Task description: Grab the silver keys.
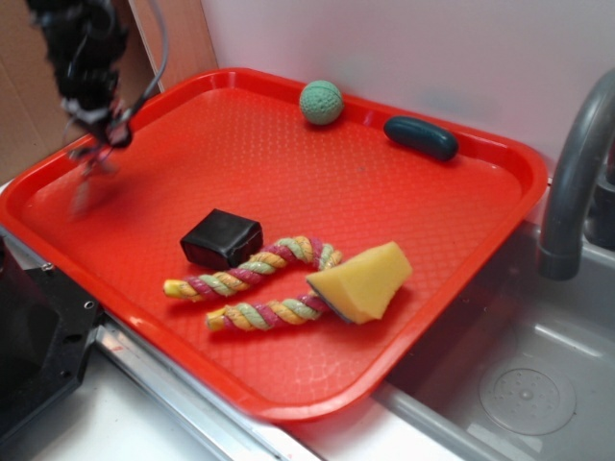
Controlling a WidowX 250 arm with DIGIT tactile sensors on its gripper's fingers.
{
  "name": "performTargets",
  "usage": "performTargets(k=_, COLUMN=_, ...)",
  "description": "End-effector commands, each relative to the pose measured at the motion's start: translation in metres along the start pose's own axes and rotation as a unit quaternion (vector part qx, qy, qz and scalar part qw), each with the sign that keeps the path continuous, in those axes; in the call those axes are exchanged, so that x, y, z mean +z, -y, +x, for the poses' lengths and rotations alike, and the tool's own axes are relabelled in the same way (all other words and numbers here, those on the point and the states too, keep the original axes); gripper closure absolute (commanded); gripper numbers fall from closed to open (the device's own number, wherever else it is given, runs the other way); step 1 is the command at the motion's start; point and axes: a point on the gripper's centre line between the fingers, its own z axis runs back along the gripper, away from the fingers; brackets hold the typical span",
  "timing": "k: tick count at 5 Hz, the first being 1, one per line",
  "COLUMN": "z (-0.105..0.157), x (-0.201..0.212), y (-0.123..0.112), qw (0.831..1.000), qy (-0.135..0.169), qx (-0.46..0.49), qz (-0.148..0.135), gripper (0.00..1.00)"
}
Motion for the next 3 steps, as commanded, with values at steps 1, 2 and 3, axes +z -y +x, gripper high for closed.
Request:
performTargets(k=1, z=0.034, x=0.116, y=0.044, qw=0.994, qy=0.046, qx=-0.039, qz=-0.094, gripper=1.0)
performTargets(k=2, z=0.038, x=0.165, y=0.064, qw=0.995, qy=0.039, qx=-0.046, qz=-0.085, gripper=1.0)
performTargets(k=3, z=0.04, x=0.183, y=0.07, qw=0.996, qy=0.033, qx=-0.051, qz=-0.067, gripper=1.0)
